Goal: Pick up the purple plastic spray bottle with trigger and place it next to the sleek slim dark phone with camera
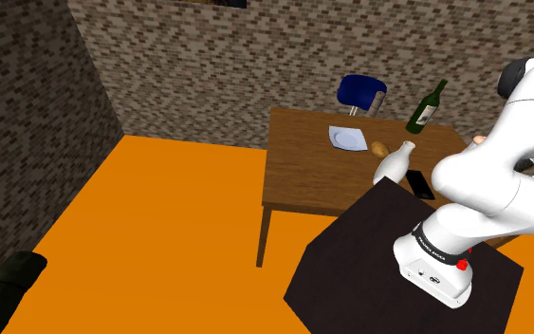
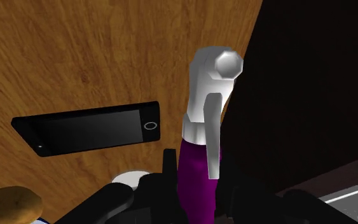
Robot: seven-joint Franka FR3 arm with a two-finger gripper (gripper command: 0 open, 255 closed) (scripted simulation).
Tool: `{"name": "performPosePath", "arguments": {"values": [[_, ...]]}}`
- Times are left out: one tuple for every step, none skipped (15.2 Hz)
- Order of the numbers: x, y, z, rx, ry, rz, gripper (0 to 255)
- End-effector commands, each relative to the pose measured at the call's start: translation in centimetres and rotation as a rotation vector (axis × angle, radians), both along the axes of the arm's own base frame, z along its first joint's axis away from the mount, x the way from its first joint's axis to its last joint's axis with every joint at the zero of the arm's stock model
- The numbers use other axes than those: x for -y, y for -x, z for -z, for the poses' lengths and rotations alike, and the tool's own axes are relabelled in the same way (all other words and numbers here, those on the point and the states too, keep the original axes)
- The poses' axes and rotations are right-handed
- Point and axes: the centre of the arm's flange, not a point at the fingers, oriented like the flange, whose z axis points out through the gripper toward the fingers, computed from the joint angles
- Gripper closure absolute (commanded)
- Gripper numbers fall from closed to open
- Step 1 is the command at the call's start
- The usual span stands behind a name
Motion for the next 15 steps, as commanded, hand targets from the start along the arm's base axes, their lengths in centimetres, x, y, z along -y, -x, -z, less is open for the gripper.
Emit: {"name": "performPosePath", "arguments": {"values": [[-0.1, -0.1, 1.1, 0.000, 0.000, 0.000, 255], [-0.1, -0.1, 1.6, 0.000, 0.000, 0.000, 255], [-0.1, -0.1, 2.1, 0.000, 0.000, 0.000, 255], [-0.1, -0.1, 2.7, 0.000, 0.000, 0.000, 255], [-0.1, -0.1, 3.2, 0.000, 0.000, 0.000, 255], [-0.1, -0.1, 3.7, 0.000, 0.000, 0.000, 255], [-0.1, -0.1, 4.3, 0.000, 0.000, 0.000, 255], [-0.1, -0.1, 4.8, 0.000, 0.000, 0.000, 255], [-0.1, -0.1, 5.3, 0.000, 0.000, 0.000, 255], [-0.1, -0.1, 5.8, 0.000, 0.000, 0.000, 255], [-0.1, -0.1, 6.3, 0.000, 0.000, 0.000, 255], [-0.1, -0.1, 6.3, 0.000, 0.000, 0.000, 255], [-0.1, -0.1, 6.3, 0.000, 0.000, 0.000, 255], [-0.1, -0.1, 6.3, 0.000, 0.000, 0.000, 255], [-0.1, -0.1, 6.3, 0.000, 0.000, 0.000, 255]]}}
